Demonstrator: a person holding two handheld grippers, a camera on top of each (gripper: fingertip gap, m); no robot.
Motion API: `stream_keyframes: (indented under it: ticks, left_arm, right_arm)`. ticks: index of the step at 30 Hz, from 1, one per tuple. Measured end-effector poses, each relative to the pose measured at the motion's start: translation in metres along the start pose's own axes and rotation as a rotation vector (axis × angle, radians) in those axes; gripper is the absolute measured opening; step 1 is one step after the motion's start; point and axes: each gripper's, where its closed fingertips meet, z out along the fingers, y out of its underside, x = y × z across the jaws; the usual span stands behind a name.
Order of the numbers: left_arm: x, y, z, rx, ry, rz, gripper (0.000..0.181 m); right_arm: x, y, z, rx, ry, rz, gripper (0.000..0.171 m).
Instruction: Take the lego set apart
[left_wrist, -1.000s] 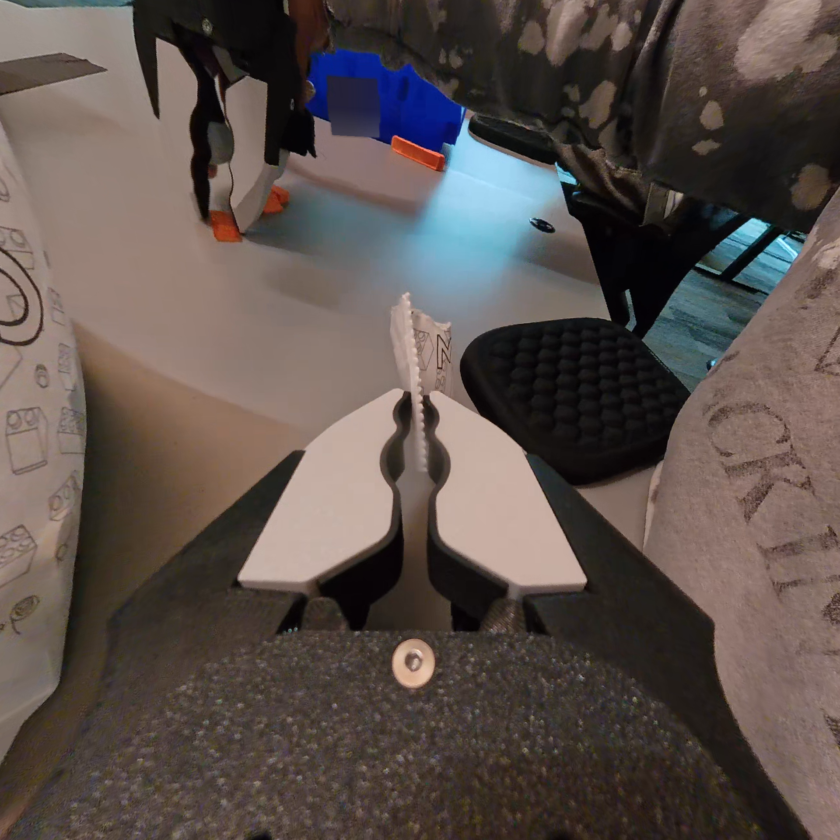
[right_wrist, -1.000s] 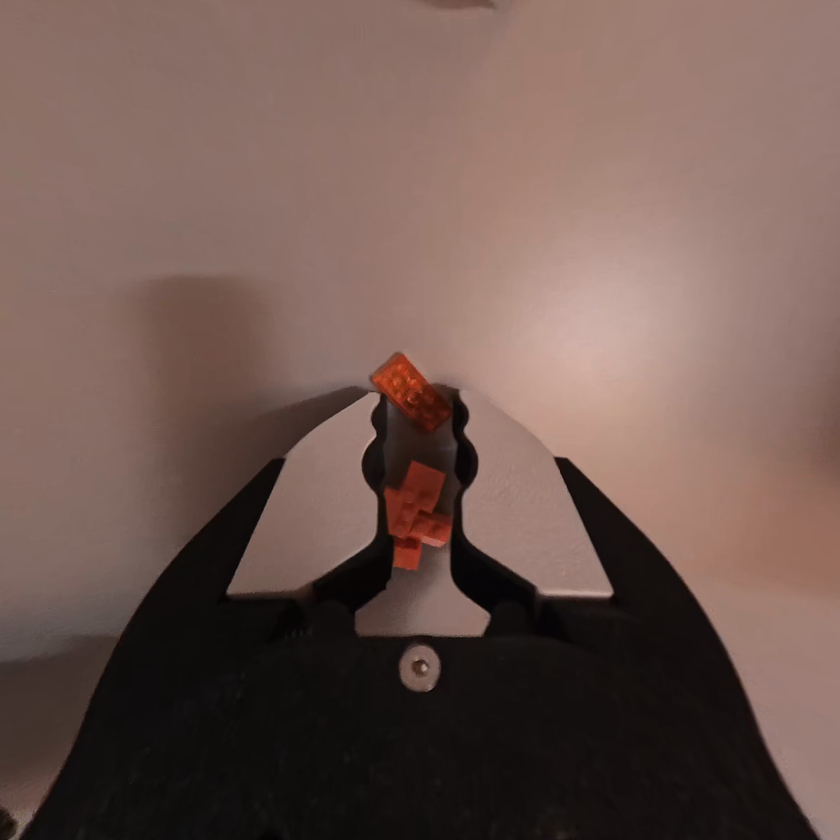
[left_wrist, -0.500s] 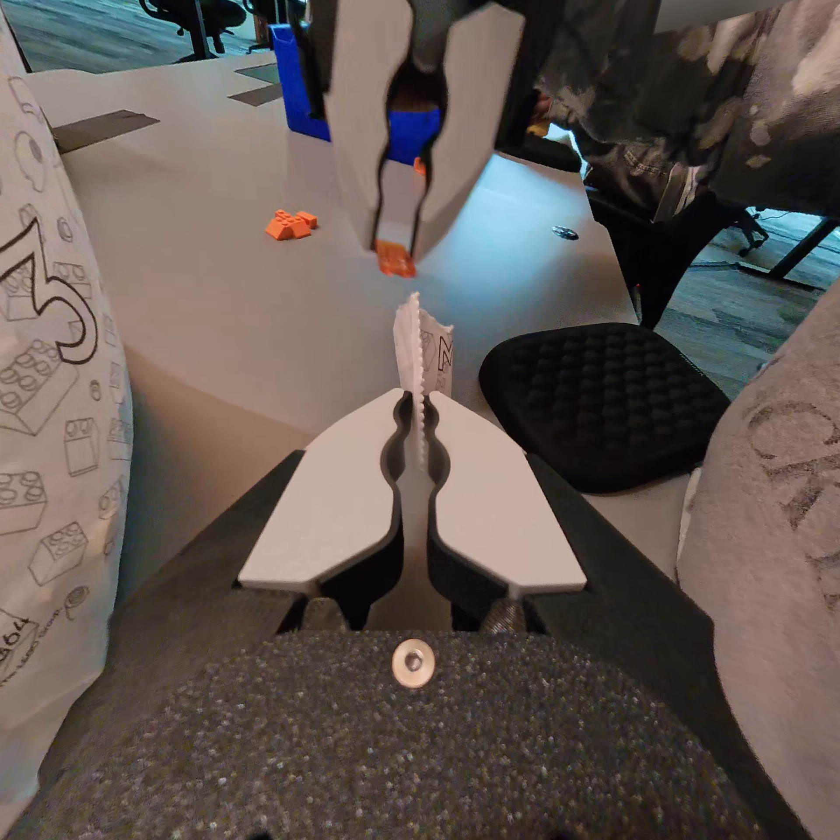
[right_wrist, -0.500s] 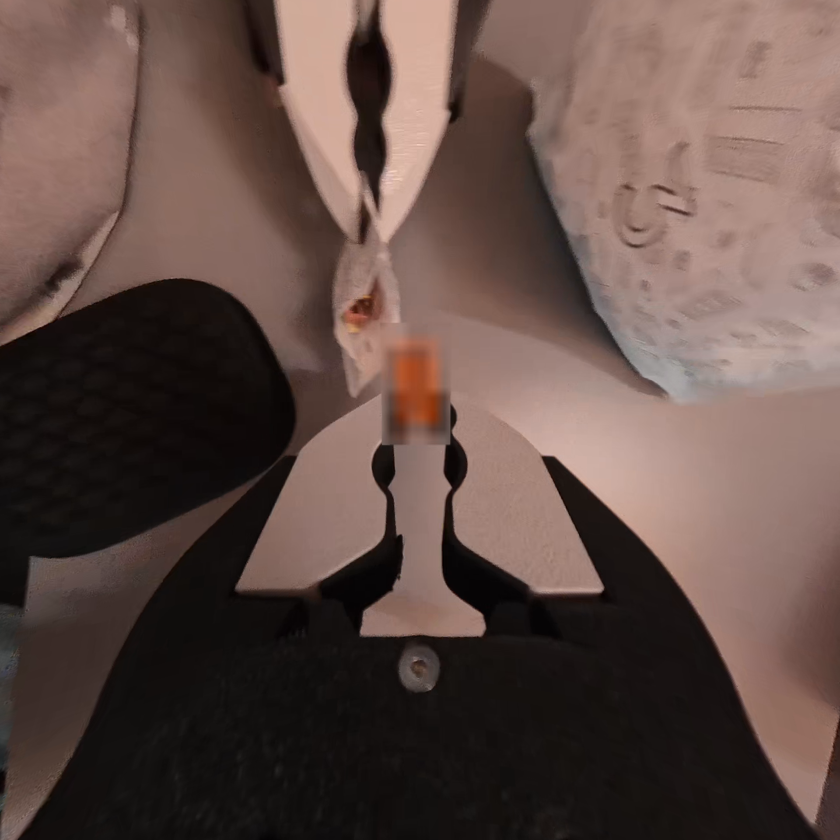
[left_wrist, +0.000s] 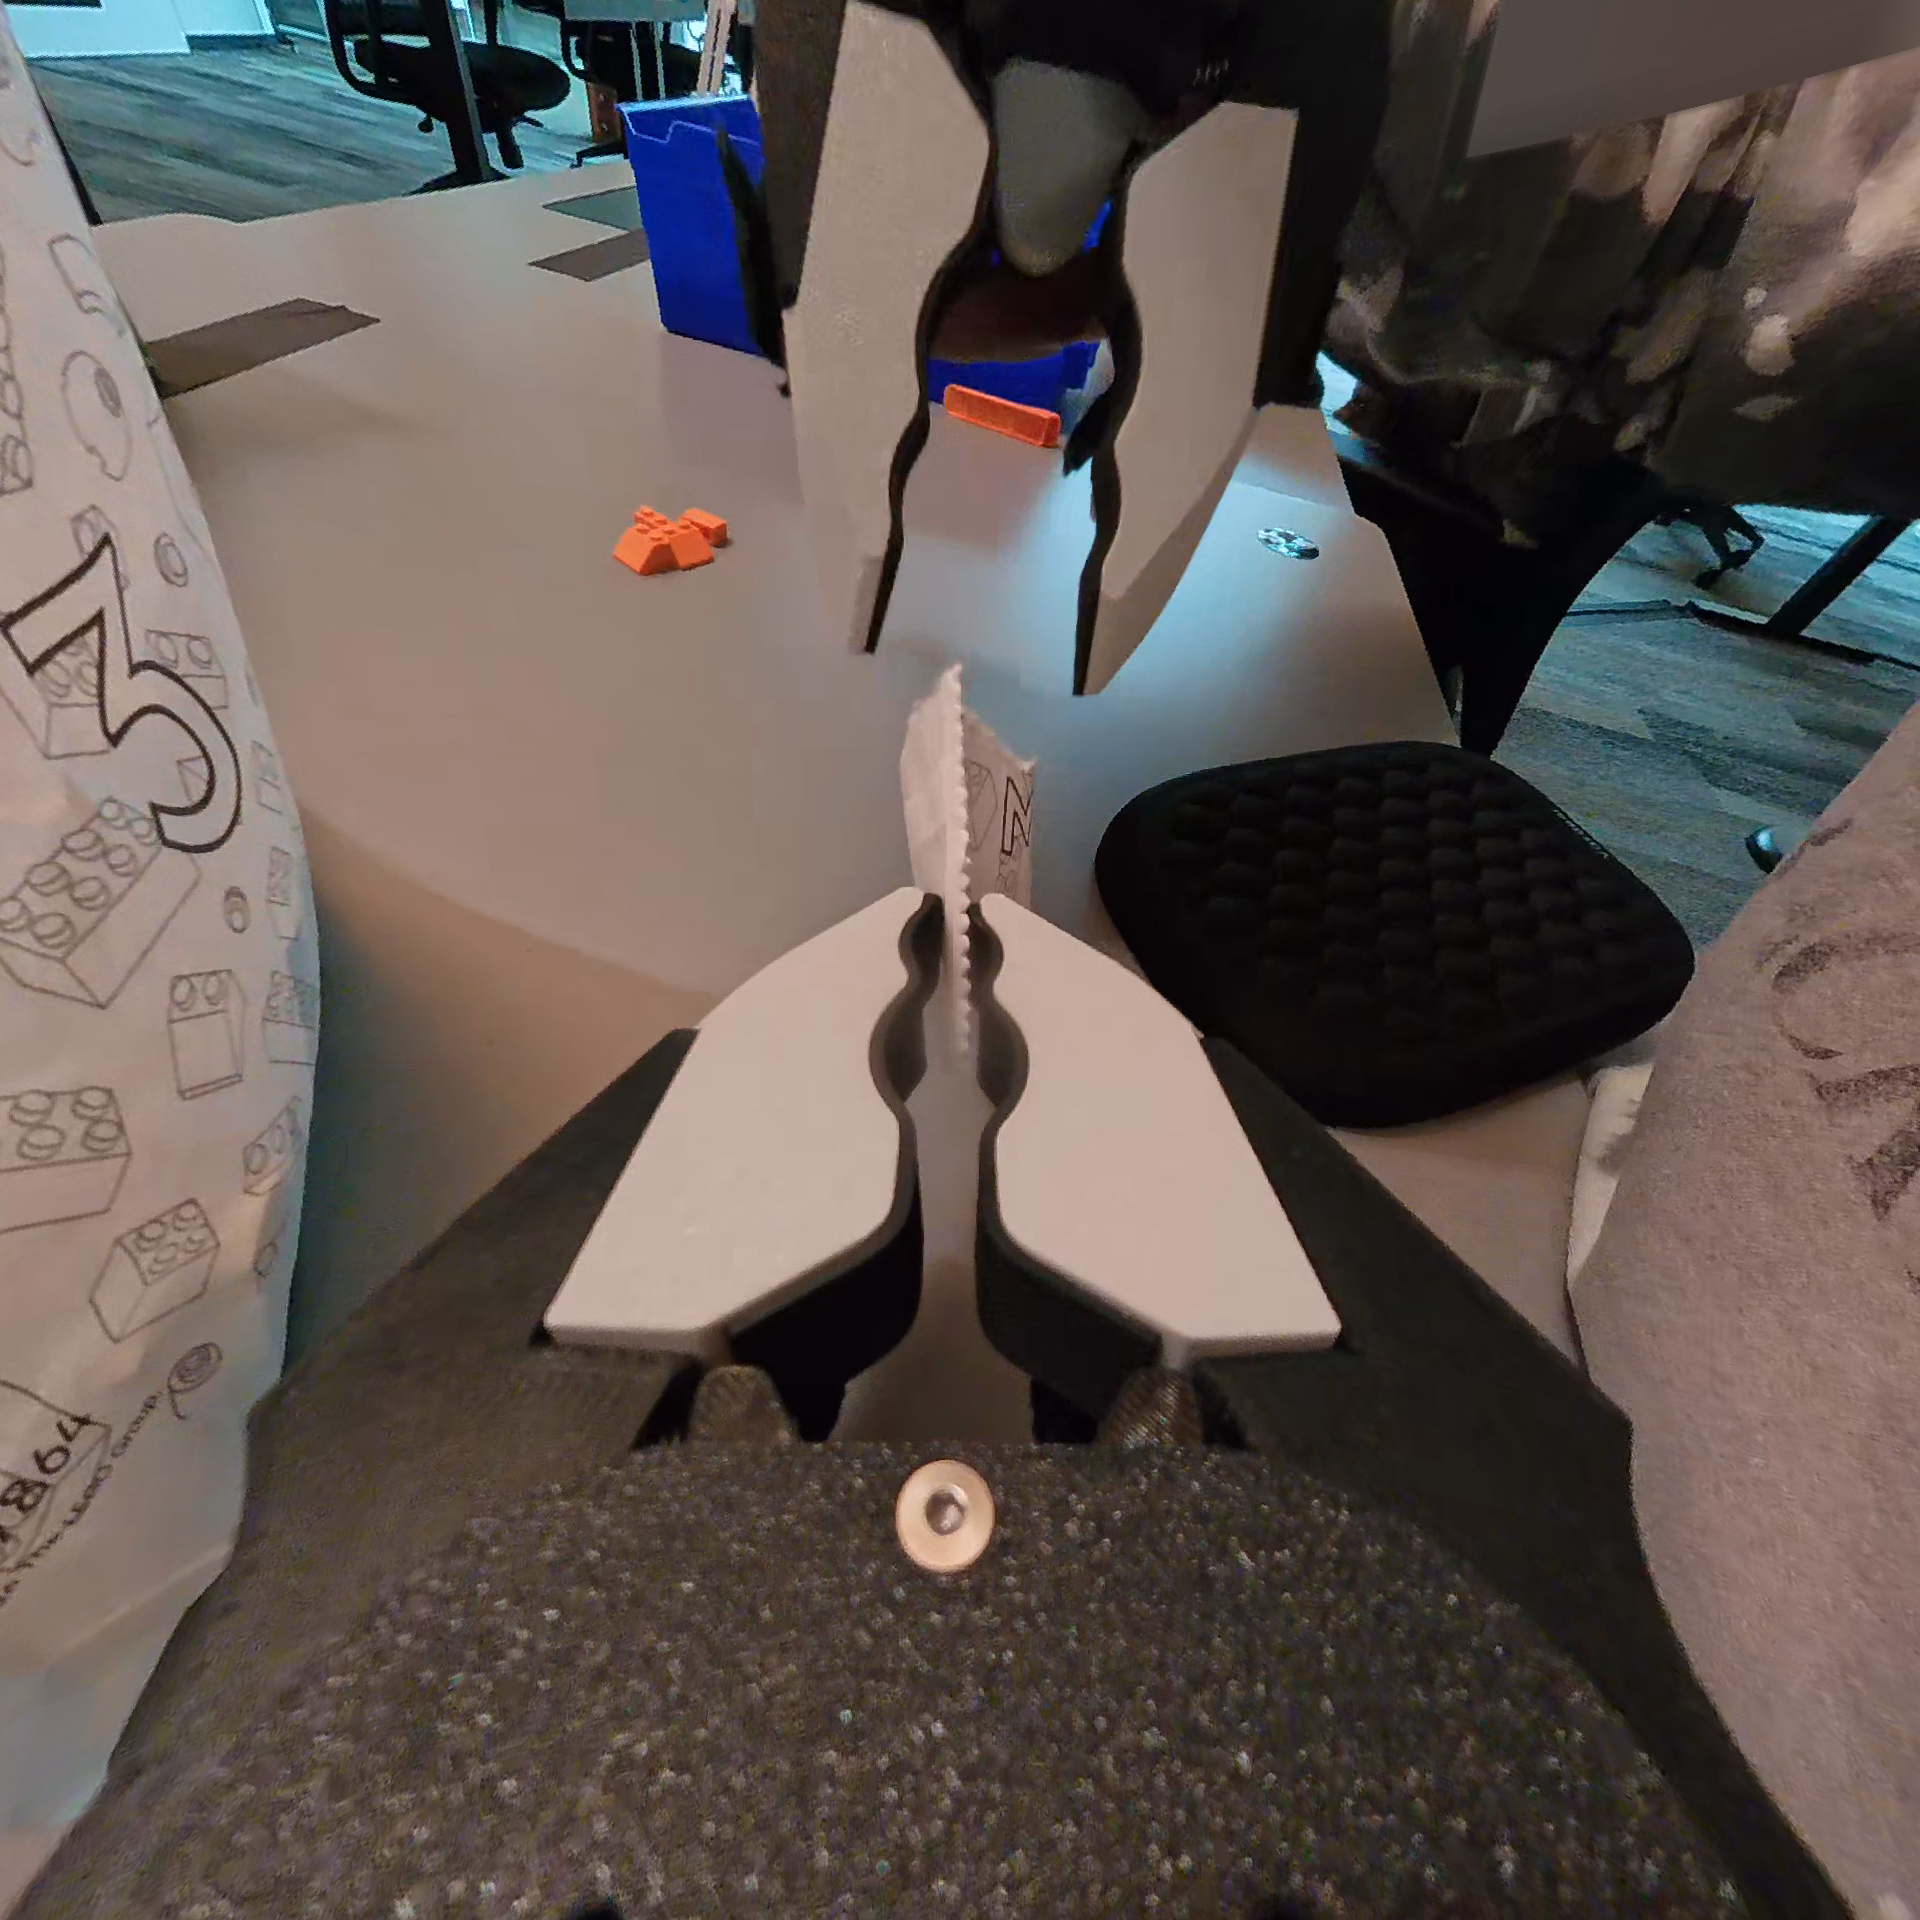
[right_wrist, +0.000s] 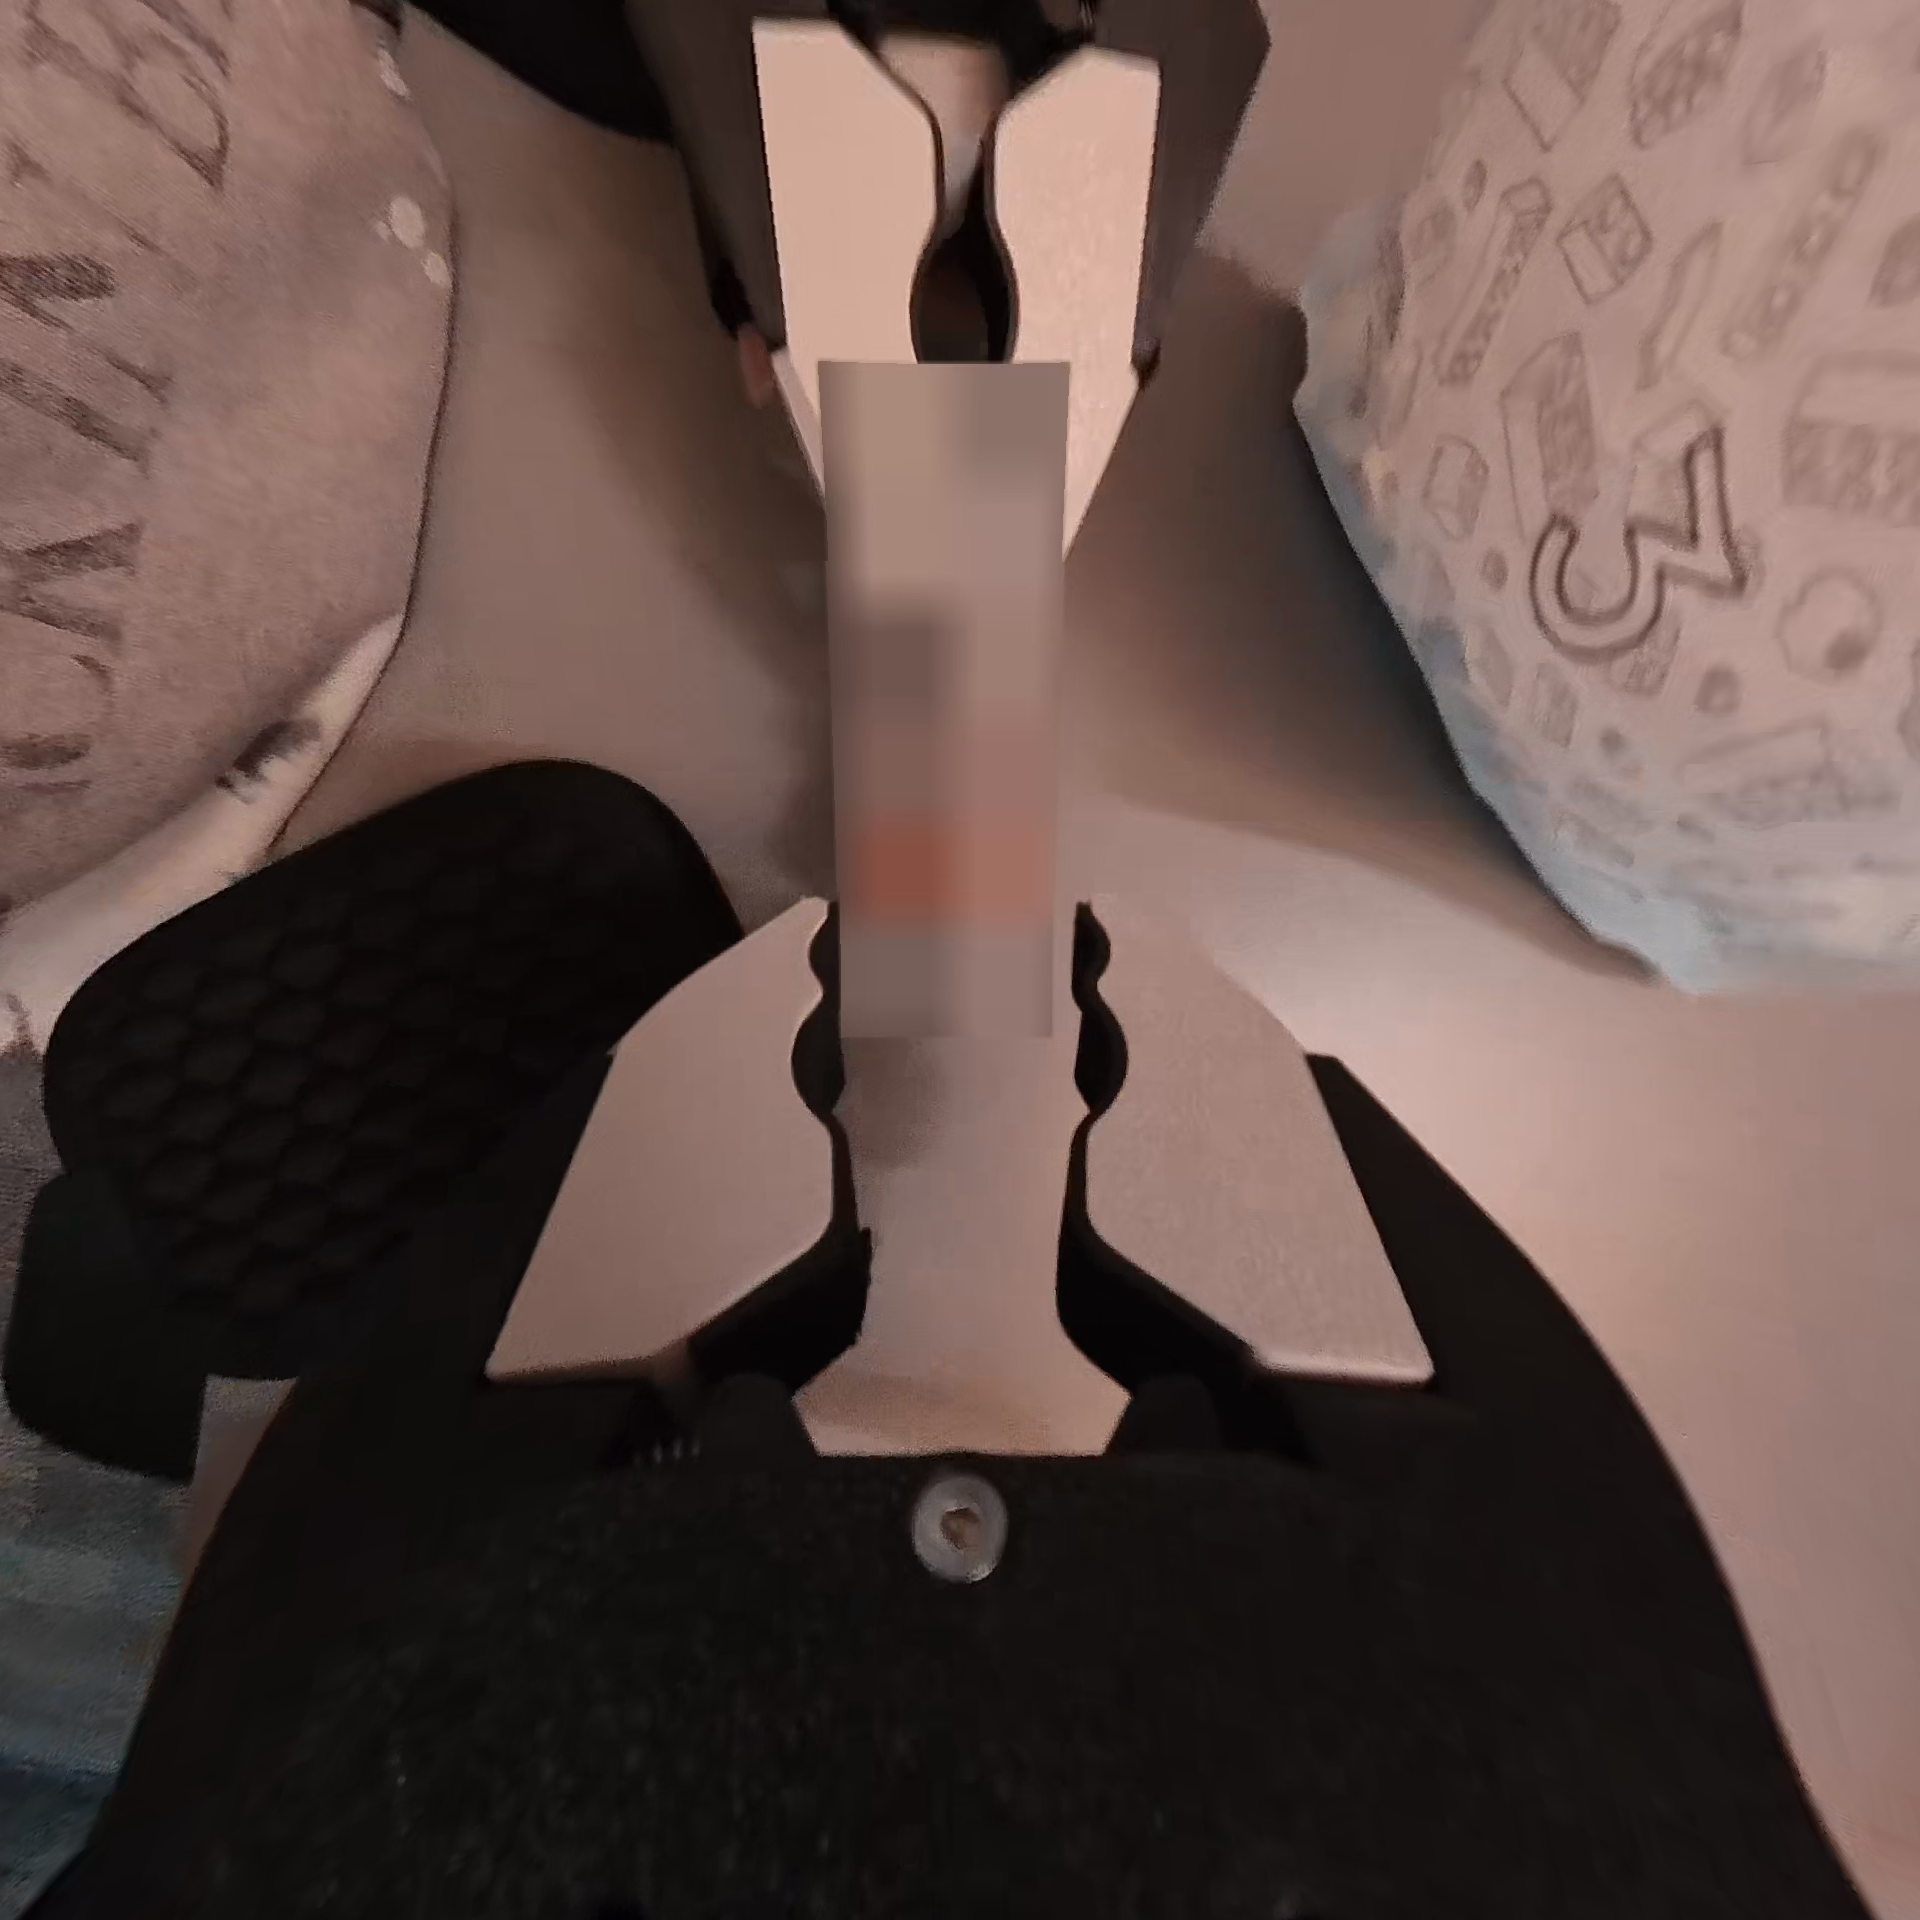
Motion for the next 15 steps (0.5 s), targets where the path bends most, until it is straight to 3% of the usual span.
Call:
stream_keyframes:
  ticks: [5,9,15]
  left_arm:
    - [0.001,-0.006,-0.002,0.041,0.006,0.025,0.004]
    - [-0.001,-0.009,-0.003,0.07,-0.012,0.037,0.004]
    - [0.0,0.012,0.007,-0.103,-0.056,0.182,0.017]
  right_arm:
    - [-0.007,0.028,0.026,0.026,-0.02,0.111,0.04]
    - [0.005,0.025,0.021,0.059,0.1,0.058,0.0]
    - [0.006,0.032,0.003,-0.131,0.117,-0.056,0.0]
